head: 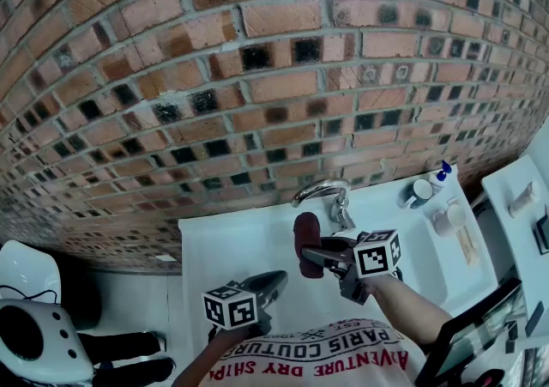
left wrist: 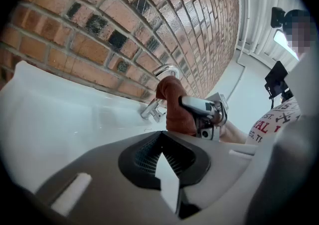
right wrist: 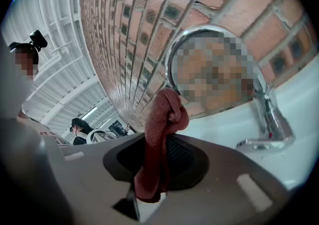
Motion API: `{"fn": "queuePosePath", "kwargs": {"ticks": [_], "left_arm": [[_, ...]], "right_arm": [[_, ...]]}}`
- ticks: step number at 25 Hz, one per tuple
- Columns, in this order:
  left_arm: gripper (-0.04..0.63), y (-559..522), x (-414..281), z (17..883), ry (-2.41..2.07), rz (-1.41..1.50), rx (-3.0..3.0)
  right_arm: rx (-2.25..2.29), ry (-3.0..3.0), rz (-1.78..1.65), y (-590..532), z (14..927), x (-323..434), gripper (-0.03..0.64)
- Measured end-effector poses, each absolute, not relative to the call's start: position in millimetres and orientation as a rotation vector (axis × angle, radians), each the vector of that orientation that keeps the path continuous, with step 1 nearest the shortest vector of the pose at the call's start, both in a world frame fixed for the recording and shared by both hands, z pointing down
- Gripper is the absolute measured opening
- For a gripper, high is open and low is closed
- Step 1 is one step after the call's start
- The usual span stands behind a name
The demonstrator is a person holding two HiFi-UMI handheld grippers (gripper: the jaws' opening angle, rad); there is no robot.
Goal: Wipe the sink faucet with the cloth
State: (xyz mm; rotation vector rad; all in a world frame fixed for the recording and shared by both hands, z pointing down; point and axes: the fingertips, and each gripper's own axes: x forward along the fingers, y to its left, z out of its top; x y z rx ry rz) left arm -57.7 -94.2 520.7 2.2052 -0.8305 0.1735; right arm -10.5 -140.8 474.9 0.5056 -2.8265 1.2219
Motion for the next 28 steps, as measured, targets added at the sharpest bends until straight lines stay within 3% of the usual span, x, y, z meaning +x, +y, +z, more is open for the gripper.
{"fn": "queuePosePath", "kwargs": {"ticks": [14,28], "left_arm": [[0.005,-97.1,-62.9,524.7,-0.840,0.167,2.192],[0.005,-98.8,-59.0,530.9,-0.824,0.191,2.195]], "right_arm": [[0.433,-2.982,1.022,-185.1,403.4,-48.4,0.092],[0.524,-2.921,1.314,-211.6,432.9,-42.7,0.092]]}}
